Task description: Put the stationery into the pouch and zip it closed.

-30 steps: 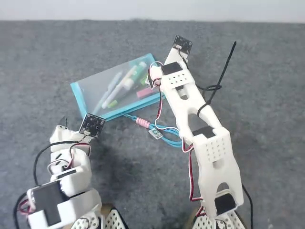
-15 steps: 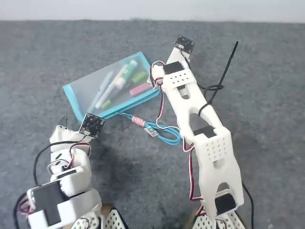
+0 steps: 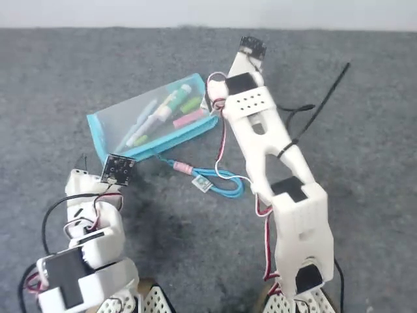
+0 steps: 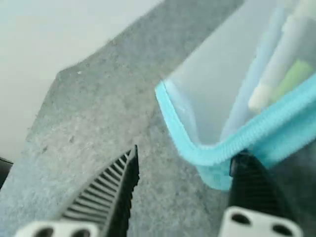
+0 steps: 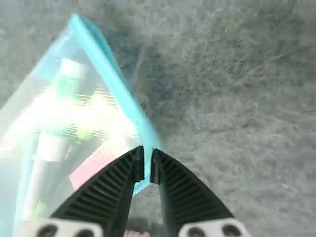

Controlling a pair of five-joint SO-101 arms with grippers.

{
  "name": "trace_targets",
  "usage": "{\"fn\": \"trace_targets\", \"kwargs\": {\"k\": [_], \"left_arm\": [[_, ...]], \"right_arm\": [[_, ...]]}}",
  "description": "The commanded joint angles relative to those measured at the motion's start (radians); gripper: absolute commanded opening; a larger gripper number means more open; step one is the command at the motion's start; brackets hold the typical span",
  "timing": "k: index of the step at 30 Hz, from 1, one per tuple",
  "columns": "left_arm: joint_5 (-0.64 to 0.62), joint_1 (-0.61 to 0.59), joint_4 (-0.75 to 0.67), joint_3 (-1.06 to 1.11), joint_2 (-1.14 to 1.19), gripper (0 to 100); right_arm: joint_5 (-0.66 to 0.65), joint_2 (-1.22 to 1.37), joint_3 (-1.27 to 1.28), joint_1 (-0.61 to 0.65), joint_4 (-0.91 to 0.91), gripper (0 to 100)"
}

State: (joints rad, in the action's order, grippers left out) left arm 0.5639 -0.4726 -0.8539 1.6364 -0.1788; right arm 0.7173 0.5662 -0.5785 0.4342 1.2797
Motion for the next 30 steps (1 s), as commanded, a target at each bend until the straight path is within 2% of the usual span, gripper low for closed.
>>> {"fn": "trace_targets", "kwargs": {"k": [1, 5, 10, 17, 19, 22, 24, 27, 30], "left_arm": [[-0.087, -0.011, -0.103, -0.012, -0.04, 28], [-0.23, -0.011, -0.107, -0.025, -0.04, 28], [-0.448, -0.11, -0.075, -0.084, -0.04, 28], [-0.496, -0.114, 0.12, -0.171, -0.04, 28], [-0.462, -0.101, 0.176, -0.185, -0.04, 28], [-0.315, -0.049, 0.229, -0.173, -0.04, 28], [-0.212, -0.026, 0.222, -0.15, -0.04, 29], [-0.129, -0.02, 0.169, -0.097, -0.046, 29], [-0.032, -0.046, 0.137, -0.012, -0.101, 29]], "right_arm": [[-0.028, -0.156, -0.052, -0.042, 0.054, 0.6], [-0.028, -0.223, -0.051, -0.093, 0.122, 0.6], [-0.046, -0.255, 0.0, -0.096, 0.2, 0.6], [-0.1, -0.42, 0.258, -0.076, 0.059, 0.6], [-0.158, -0.516, 0.388, -0.047, -0.021, 0.6], [-0.305, -0.645, 0.64, 0.062, -0.194, 0.6], [-0.42, -0.704, 0.812, 0.12, -0.328, 0.6], [-0.571, -0.759, 1.013, 0.153, -0.499, 0.6], [-0.698, -0.8, 1.123, 0.157, -0.584, 0.6]]}}
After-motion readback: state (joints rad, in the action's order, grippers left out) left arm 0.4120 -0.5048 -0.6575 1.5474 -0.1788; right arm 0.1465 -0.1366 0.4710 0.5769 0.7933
